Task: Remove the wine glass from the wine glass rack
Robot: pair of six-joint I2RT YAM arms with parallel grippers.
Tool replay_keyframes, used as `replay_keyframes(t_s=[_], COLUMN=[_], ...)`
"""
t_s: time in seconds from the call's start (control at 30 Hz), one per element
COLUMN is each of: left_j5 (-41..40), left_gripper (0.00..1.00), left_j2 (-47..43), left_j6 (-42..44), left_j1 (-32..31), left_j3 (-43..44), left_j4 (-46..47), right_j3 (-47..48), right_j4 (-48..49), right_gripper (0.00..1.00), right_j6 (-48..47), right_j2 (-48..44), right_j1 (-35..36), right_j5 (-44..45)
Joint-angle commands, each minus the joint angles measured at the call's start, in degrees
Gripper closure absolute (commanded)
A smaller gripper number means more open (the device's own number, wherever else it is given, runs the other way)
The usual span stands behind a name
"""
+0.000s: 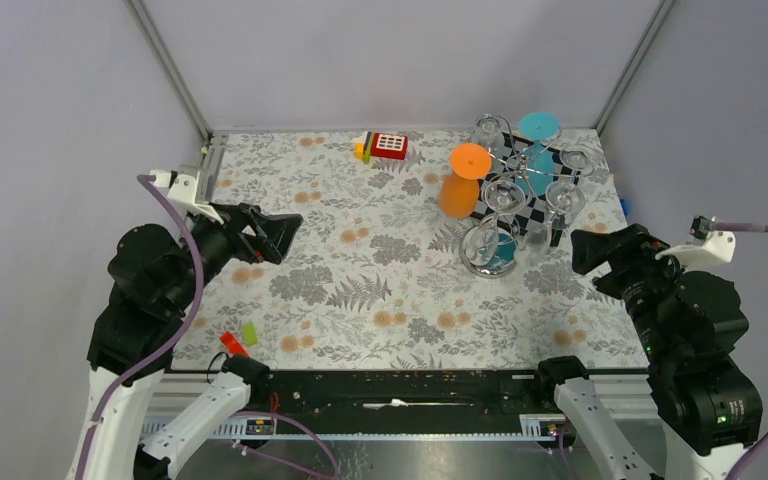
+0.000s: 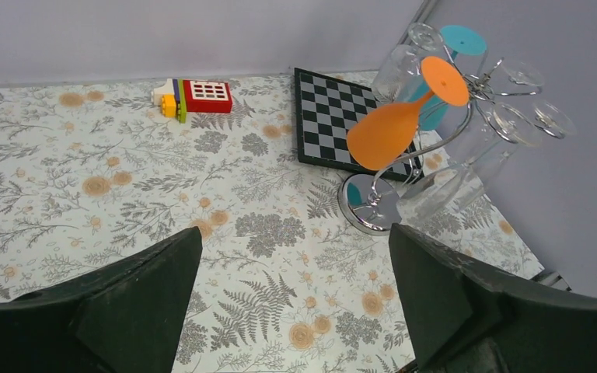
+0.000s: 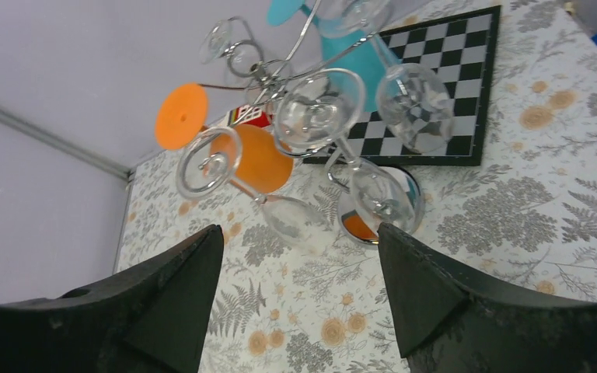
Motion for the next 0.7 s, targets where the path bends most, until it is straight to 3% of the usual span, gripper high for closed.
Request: replay_keyframes(t_s=[0.0,0.1,0.27,0.67], left_j5=[5.1,6.4,1.3,0.5], left_gripper=[0.01,0.01,0.01,0.01], left_j2=[-1.7,-2.6,-4.1,-7.6], left_j6=[1.7,2.6,3.6,2.7], left_j1=[0.3,0.3,0.3,0.3], left_j3=[-0.4,-2.1,-4.3,-11.5], left_j4=[4.0,4.1,1.8,-0.7], right_j3=[-4.0,-5.5,-2.5,-5.4], right_j4=[3.4,4.0,-2.8,-2.5], right_gripper=[0.19,0.15,0.12,0.13], right_j6=[3.4,1.7,6.1,24.9], right_j2=[-2.7,-2.7,0.9,0.8], right_j1=[-0.1,-0.1,-0.1,-0.1], right_j5=[9.5,5.5,-1.0,7.6])
